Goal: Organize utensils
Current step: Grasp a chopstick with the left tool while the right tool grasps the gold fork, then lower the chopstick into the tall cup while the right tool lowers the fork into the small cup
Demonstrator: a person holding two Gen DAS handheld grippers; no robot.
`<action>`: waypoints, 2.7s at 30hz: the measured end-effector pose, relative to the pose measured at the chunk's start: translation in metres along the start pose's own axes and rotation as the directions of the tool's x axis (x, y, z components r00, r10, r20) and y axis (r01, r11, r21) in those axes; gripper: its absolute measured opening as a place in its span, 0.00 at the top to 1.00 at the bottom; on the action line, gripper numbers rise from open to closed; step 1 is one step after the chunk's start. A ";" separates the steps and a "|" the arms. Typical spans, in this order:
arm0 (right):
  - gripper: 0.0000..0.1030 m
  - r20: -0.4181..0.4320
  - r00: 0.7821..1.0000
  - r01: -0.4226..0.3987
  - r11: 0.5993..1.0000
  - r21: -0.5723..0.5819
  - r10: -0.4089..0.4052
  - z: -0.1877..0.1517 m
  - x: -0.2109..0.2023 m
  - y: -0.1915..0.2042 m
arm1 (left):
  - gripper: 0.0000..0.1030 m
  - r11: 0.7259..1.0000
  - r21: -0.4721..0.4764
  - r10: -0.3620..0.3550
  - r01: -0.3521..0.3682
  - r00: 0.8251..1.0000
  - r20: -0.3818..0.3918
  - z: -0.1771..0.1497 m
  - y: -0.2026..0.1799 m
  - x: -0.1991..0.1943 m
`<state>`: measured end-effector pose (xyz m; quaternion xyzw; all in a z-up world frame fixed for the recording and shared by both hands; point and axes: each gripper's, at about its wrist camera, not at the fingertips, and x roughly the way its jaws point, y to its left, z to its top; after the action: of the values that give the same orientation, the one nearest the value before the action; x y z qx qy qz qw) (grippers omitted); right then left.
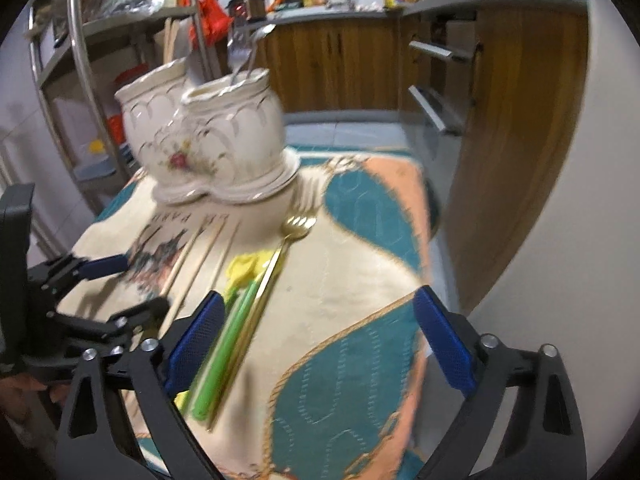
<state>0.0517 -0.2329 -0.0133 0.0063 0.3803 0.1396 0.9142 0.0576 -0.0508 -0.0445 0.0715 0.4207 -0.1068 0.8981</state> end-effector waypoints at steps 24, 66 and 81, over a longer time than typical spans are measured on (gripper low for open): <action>0.81 -0.175 0.985 -0.012 0.998 -0.062 0.001 0.018 0.032 0.017 | 0.88 0.986 0.148 -0.059 0.073 0.994 -0.094 0.004 0.021 -0.016; 0.94 0.201 0.978 -0.037 0.997 -0.069 0.050 0.036 -0.054 0.024 | 0.95 0.986 0.130 -0.136 0.101 0.945 0.296 0.027 0.045 -0.094; 0.94 0.397 0.912 -0.058 0.991 -0.118 0.100 0.111 -0.073 0.051 | 0.95 0.990 -0.035 -0.088 0.135 0.797 0.597 0.096 0.096 -0.132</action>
<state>0.0669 -0.1920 0.1224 0.0028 0.1759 0.1917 0.9655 0.0707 0.0387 0.1220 -0.0244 0.1258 -0.1606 0.9787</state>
